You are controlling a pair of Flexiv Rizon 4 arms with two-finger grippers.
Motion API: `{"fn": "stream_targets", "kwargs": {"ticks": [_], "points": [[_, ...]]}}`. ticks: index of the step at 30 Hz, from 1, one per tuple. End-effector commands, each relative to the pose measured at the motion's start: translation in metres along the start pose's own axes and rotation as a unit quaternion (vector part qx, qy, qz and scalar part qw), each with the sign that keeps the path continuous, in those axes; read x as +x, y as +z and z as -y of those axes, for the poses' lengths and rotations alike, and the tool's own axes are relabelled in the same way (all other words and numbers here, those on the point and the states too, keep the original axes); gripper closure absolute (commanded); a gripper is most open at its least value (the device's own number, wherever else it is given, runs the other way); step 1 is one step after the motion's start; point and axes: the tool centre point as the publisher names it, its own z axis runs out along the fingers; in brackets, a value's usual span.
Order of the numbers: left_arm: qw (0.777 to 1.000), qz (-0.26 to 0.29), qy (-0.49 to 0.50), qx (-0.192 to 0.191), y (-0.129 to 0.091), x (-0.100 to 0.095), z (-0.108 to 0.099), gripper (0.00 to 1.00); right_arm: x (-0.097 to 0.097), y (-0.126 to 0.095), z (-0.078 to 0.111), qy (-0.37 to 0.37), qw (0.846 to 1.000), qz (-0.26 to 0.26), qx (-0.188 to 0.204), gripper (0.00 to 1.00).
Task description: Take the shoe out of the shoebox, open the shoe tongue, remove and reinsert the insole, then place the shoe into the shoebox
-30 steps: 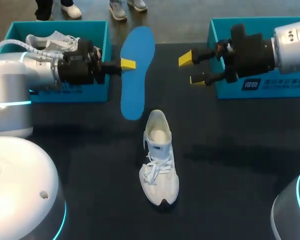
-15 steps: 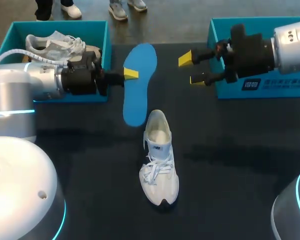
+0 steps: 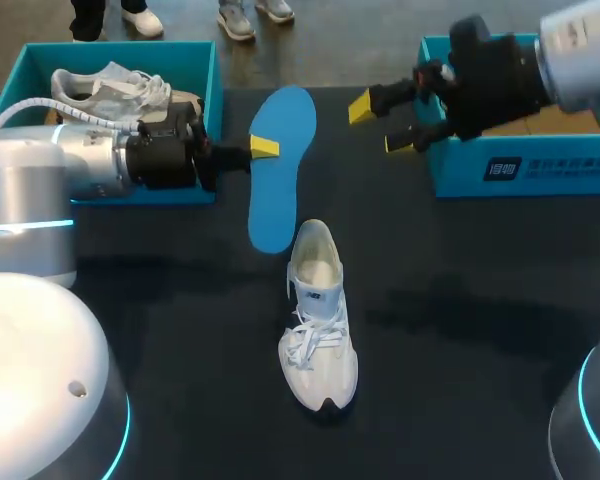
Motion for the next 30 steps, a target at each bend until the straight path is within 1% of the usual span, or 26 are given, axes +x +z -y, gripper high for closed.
{"fn": "stream_targets", "kwargs": {"ticks": [1, 8, 14, 16, 19, 24, 30], "points": [[1.000, 0.001, 0.000, 0.000, 0.000, 0.000, 0.000, 1.00, 0.021, -0.003, -0.018, 0.003, 0.992, 0.117, 0.048, 0.00], [1.000, 0.001, 0.000, 0.000, 0.000, 0.000, 0.000, 1.00, 0.027, -0.001, -0.027, 0.009, 0.980, 0.188, 0.070, 0.00], [1.000, 0.001, 0.000, 0.000, 0.000, 0.000, 0.000, 1.00, 0.040, 0.001, -0.034, -0.002, 0.967, 0.240, 0.079, 0.00], [1.000, 0.001, 0.000, 0.000, 0.000, 0.000, 0.000, 1.00, 0.043, 0.002, -0.035, -0.006, 0.965, 0.249, 0.079, 0.00], [1.000, 0.001, 0.000, 0.000, 0.000, 0.000, 0.000, 1.00, 0.051, 0.006, -0.036, -0.009, 0.957, 0.279, 0.083, 0.00], [1.000, 0.001, 0.000, 0.000, 0.000, 0.000, 0.000, 1.00, 0.061, 0.016, -0.037, -0.013, 0.941, 0.329, 0.080, 0.00], [1.000, 0.001, 0.000, 0.000, 0.000, 0.000, 0.000, 1.00, 0.072, 0.029, -0.038, -0.022, 0.931, 0.357, 0.067, 0.00]]}}
